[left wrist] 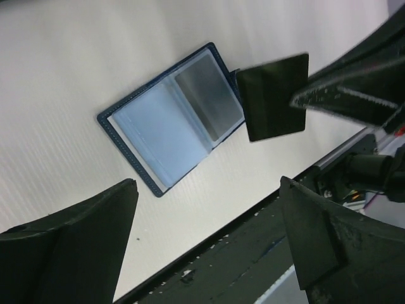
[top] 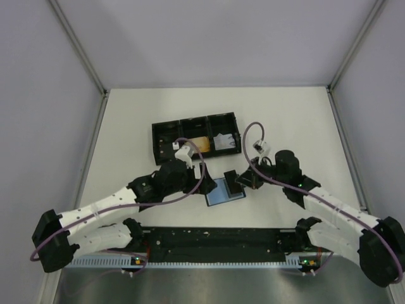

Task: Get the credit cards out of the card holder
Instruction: Place the credit card in the storage box.

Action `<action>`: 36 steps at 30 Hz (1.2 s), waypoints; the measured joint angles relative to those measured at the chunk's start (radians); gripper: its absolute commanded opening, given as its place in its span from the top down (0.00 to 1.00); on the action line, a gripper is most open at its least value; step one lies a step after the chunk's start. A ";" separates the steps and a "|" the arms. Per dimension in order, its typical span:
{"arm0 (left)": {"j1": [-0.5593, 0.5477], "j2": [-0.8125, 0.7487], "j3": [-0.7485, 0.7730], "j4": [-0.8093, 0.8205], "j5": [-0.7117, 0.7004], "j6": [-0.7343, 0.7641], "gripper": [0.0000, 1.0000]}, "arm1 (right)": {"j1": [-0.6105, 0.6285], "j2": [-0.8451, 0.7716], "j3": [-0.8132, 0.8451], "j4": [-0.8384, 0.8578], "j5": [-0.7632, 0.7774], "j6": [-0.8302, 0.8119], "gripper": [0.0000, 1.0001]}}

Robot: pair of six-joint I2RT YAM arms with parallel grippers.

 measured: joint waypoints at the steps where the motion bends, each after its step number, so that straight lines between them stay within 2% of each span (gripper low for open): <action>1: 0.000 -0.002 0.009 -0.011 0.002 -0.014 0.01 | 0.032 -0.025 0.008 -0.018 0.027 -0.035 1.00; 8: 0.005 -0.021 0.206 -0.158 -0.065 -0.117 0.01 | 0.342 -0.193 0.049 -0.039 0.309 -0.356 1.00; 13: 0.051 -0.047 0.290 -0.176 -0.088 -0.181 0.02 | 0.525 -0.202 0.055 0.011 0.575 -0.602 1.00; 16: 0.084 -0.040 0.304 -0.177 -0.080 -0.227 0.04 | 0.602 -0.191 0.048 0.104 0.726 -0.739 1.00; 22: 0.095 0.035 0.325 -0.176 -0.037 -0.295 0.05 | 0.669 -0.138 0.021 0.261 0.923 -0.953 1.00; 29: 0.102 0.107 0.334 -0.136 0.019 -0.349 0.10 | 0.723 -0.079 0.021 0.352 1.034 -1.104 1.00; 36: 0.108 0.190 0.363 -0.066 0.067 -0.393 0.24 | 0.740 -0.033 0.020 0.418 1.090 -1.189 1.00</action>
